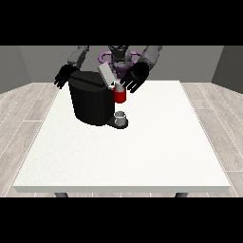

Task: Insert the coffee pod into the coffee machine and close the lid

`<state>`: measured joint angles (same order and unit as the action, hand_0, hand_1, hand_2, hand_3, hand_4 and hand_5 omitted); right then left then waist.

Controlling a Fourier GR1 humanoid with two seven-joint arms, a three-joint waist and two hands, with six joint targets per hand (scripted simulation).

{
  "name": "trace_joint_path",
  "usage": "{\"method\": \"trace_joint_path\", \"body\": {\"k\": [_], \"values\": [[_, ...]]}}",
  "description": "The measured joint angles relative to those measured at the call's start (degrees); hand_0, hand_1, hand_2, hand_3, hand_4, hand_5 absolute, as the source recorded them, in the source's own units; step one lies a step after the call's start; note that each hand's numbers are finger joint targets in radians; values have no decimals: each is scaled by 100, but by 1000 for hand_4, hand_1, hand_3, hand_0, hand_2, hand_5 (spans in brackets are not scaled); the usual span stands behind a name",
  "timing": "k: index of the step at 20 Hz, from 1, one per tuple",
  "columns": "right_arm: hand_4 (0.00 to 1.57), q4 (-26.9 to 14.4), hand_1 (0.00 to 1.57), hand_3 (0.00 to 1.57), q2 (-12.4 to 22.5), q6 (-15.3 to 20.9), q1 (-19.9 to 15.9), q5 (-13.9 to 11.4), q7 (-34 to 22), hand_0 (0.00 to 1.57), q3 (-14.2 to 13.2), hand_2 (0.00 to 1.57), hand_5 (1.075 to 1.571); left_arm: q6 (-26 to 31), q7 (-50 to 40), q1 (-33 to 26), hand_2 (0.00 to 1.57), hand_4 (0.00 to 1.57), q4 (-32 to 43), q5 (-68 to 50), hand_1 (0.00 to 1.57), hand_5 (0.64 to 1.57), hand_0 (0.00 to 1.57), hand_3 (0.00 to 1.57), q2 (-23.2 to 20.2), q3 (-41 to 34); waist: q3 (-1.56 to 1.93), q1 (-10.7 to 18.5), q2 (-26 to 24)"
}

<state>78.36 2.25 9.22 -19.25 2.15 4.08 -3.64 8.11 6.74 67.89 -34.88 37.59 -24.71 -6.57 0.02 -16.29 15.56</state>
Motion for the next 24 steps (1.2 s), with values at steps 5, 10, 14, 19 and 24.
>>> {"method": "trace_joint_path", "body": {"k": [5, 10, 14, 19, 24], "values": [[380, -65, 0, 0, 76, -3, -11, 28, -115, 0, -70, 0, 1571, 4, 12, -86, 1226, 463, -4, 12, 1204, 1571, 1204, 1089, 102, 10, 3, 62, -75], [438, 7, 0, 0, 25, -26, 47, 8, -46, 0, 16, 0, 1571, 78, 73, -57, 1158, 442, 52, 51, 1118, 1571, 1118, 990, -8, -5, 2, -1, -23], [463, 18, 0, 0, 70, -16, -3, 37, -86, 0, -43, 0, 1571, -26, 121, -82, 1116, 380, 15, 136, 1066, 1571, 1066, 945, 3, 33, 5, 15, -23], [465, -3, 0, 0, 97, 18, -33, 25, -92, 0, -74, 0, 1571, -24, 152, -96, 1117, 360, 6, 205, 1064, 1571, 1064, 952, 20, 71, 5, 68, -58], [435, 1, 0, 0, 36, 34, 64, -16, -2, 0, -7, 0, 1571, 6, 292, -102, 378, 0, 11, 298, 0, 1571, 0, 112, -84, 113, 5, 34, -11]]}}
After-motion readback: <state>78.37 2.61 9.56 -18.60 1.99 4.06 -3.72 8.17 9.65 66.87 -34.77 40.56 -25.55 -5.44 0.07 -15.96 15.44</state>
